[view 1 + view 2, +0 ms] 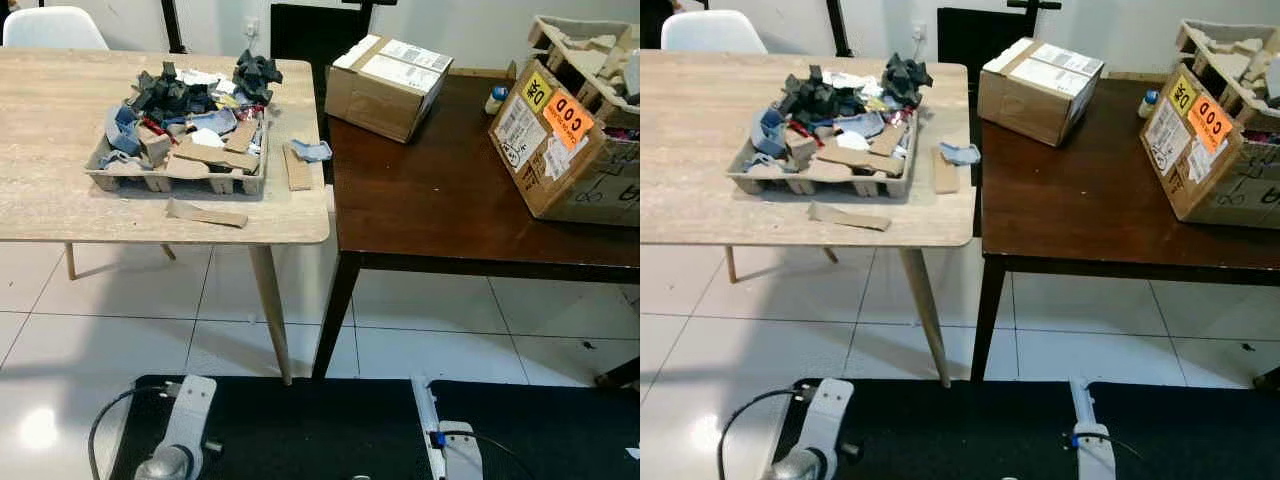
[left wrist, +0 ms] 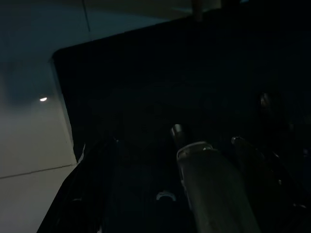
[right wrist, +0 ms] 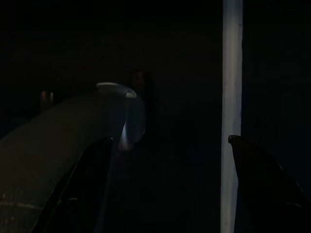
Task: Picking trash to rubbish bin
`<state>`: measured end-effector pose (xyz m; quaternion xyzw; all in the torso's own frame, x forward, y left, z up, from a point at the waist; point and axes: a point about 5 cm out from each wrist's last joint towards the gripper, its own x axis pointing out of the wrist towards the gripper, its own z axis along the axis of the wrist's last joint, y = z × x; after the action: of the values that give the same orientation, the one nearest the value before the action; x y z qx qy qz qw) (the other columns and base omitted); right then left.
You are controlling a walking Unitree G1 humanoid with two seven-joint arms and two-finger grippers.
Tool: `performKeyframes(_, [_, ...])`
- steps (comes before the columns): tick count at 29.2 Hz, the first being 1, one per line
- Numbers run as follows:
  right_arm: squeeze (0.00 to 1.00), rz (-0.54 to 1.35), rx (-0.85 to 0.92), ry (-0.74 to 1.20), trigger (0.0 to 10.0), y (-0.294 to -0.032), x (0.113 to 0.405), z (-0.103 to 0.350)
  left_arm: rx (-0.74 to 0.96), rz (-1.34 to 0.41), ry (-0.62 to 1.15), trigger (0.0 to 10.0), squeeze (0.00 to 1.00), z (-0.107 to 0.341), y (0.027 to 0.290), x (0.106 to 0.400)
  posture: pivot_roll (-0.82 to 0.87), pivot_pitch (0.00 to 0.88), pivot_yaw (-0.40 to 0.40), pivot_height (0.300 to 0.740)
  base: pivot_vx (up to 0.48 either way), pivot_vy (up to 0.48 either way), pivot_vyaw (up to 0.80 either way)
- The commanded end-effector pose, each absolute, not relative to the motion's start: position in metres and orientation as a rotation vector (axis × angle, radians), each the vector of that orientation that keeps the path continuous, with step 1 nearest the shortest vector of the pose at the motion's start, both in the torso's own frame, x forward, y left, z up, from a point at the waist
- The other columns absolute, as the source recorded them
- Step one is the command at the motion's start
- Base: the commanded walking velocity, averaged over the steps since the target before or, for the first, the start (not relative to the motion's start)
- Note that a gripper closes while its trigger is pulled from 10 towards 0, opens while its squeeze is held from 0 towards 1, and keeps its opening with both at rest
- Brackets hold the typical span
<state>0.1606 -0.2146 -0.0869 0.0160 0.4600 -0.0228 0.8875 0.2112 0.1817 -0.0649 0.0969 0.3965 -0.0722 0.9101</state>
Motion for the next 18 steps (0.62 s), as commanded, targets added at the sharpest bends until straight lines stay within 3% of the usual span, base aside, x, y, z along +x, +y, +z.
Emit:
performKeyframes(1, [0.00, -0.024, 0.018, 0.989, 10.0, -0.214, 0.153, -0.090, 0.236, -0.201, 0.859, 10.0, 0.00, -0.071, 0.179, 0.201, 0.03, 0.166, -0.048, 0.740, 0.000, 0.000, 0.00])
performKeyframes(7, [0.00, 0.006, -0.006, 1.068, 10.0, -0.211, 0.144, -0.096, 0.287, -0.231, 0.996, 10.0, 0.00, -0.084, 0.187, 0.178, 0.03, 0.176, -0.042, 0.740, 0.000, 0.000, 0.00])
performKeyframes(18, [0.00, -0.009, -0.022, 1.042, 10.0, -0.215, 0.151, -0.092, 0.158, -0.068, 0.981, 10.0, 0.00, -0.083, 0.195, 0.178, 0.03, 0.173, -0.051, 0.740, 0.000, 0.000, 0.00])
